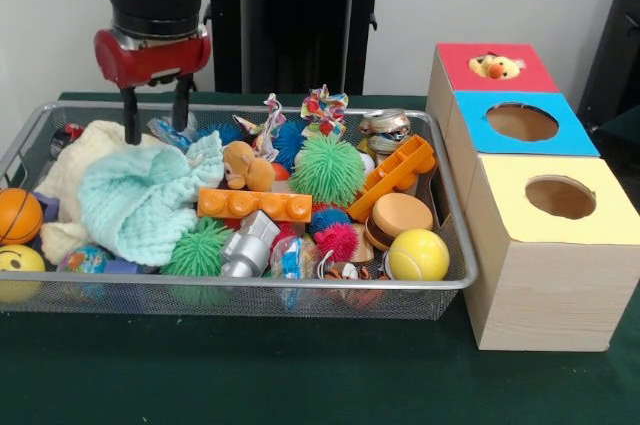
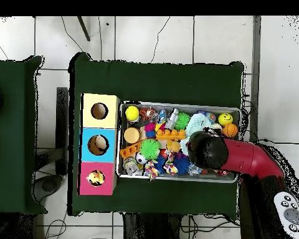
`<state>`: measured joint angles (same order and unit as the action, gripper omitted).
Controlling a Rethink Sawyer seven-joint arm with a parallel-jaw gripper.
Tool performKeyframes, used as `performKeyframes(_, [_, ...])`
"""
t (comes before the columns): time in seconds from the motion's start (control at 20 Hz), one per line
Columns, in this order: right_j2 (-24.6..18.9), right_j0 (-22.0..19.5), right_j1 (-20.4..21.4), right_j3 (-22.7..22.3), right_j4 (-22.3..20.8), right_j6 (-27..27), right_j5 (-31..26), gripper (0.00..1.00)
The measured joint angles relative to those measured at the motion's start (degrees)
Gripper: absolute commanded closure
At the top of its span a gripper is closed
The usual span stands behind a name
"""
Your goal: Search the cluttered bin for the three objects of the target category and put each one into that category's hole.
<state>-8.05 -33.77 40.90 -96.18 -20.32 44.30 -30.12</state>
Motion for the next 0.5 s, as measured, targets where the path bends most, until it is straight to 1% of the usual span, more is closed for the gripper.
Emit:
performKeyframes(0.3, [-0.9,0.7,2.1,-0.6,2.5,0.0,-0.7,0.00])
performKeyframes(0.5, [-1.4,1.8,1.4,-0.6,4.6,0.0,-0.7,0.00])
